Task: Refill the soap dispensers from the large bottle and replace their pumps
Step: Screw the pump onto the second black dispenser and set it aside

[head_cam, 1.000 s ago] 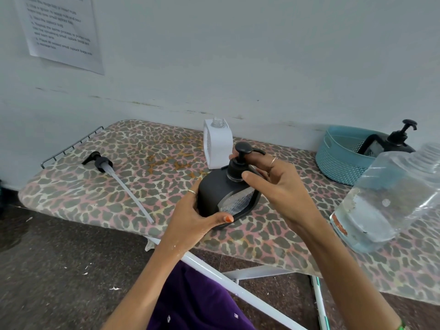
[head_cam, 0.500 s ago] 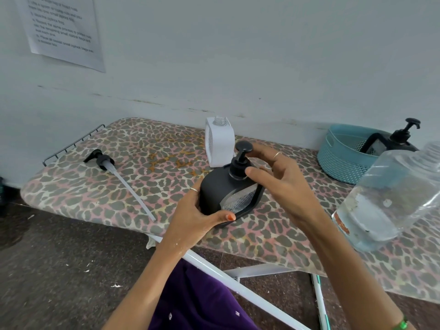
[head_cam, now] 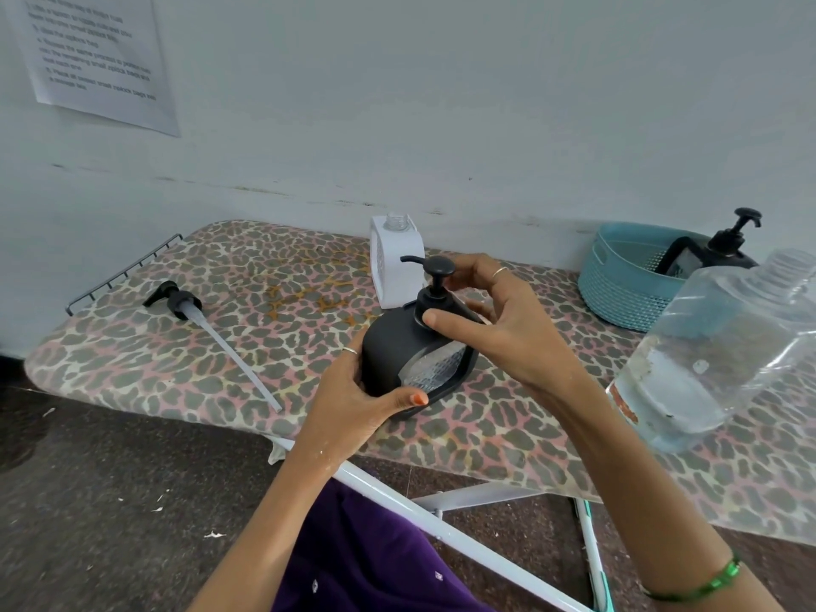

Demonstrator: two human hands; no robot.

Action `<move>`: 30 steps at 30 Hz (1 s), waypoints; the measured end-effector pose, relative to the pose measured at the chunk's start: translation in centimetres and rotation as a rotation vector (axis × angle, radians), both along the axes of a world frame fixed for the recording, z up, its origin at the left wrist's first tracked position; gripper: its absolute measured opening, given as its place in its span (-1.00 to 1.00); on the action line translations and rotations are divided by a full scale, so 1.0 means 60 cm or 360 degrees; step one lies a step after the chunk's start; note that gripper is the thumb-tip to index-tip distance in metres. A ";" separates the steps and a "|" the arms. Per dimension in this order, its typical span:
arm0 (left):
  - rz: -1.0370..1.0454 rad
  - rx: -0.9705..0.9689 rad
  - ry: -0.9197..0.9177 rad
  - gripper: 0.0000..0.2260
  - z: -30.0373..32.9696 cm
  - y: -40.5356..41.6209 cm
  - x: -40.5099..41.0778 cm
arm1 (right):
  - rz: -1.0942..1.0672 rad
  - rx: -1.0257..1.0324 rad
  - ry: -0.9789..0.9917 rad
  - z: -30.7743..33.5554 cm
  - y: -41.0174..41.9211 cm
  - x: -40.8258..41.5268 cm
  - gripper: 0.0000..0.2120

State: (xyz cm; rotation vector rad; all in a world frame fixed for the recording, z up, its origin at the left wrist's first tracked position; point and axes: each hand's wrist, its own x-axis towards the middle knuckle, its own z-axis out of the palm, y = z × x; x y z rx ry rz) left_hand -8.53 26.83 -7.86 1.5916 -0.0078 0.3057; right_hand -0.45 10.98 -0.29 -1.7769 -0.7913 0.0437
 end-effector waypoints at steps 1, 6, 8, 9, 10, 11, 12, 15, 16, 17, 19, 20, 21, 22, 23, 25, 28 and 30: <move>-0.0006 0.0000 -0.0006 -0.29 0.002 -0.001 -0.001 | 0.0092 -0.0001 0.0039 0.001 -0.005 0.002 -0.60; -0.0002 0.0017 -0.0018 -0.30 0.001 -0.001 0.000 | 0.0358 -0.0020 0.0232 -0.001 -0.018 0.008 -0.62; 0.0001 0.0032 -0.0024 -0.29 -0.001 0.001 0.001 | 0.0259 0.0031 0.0226 -0.006 -0.013 0.008 -0.64; 0.0005 0.0034 -0.0024 -0.28 -0.002 0.002 0.001 | 0.0179 0.0072 0.0228 -0.008 -0.009 0.006 -0.65; 0.0011 0.0038 -0.0021 -0.29 -0.002 0.002 0.001 | 0.0092 0.0122 0.0242 -0.011 -0.005 0.004 -0.67; 0.0012 0.0040 -0.0019 -0.29 -0.003 0.002 0.002 | 0.0009 0.0164 0.0245 -0.013 -0.001 0.002 -0.69; 0.0011 0.0043 -0.0016 -0.29 -0.003 0.003 0.002 | -0.0079 0.0183 0.0218 -0.015 0.004 0.000 -0.71; 0.0011 0.0037 -0.0006 -0.27 -0.004 0.003 0.002 | -0.0290 0.0141 0.0083 -0.015 0.020 -0.009 -0.69; 0.0011 0.0029 -0.0005 -0.26 -0.004 0.003 0.002 | -0.0331 0.0121 0.0047 -0.013 0.025 -0.012 -0.67; 0.0009 0.0019 -0.0004 -0.26 -0.004 0.003 0.002 | -0.0346 0.0104 0.0030 -0.010 0.029 -0.014 -0.65; 0.0009 0.0003 0.0005 -0.24 -0.005 0.004 0.002 | -0.0293 0.0048 0.0042 -0.008 0.028 -0.011 -0.61; 0.0010 0.0004 0.0012 -0.24 -0.005 0.003 0.002 | -0.0247 0.0002 0.0045 -0.008 0.025 -0.008 -0.59; 0.0009 0.0008 0.0012 -0.25 -0.005 0.004 0.002 | -0.0187 -0.0038 0.0054 -0.007 0.020 -0.004 -0.58; 0.0007 0.0012 0.0008 -0.27 -0.004 0.004 0.002 | -0.0110 -0.0051 0.0084 -0.007 0.014 0.000 -0.56; 0.0002 0.0015 0.0001 -0.29 -0.004 0.004 0.002 | -0.0011 -0.0025 0.0145 -0.006 0.008 0.003 -0.56; -0.0001 0.0020 -0.0009 -0.30 -0.003 0.003 0.001 | 0.0203 0.0081 0.0276 -0.004 -0.002 0.005 -0.60; 0.0005 0.0014 -0.0017 -0.28 -0.001 0.002 0.000 | 0.0275 0.0187 0.0340 0.000 -0.003 0.003 -0.65; 0.0014 0.0020 -0.0014 -0.28 -0.001 0.002 0.001 | 0.0168 0.0229 0.0367 0.003 0.003 0.000 -0.66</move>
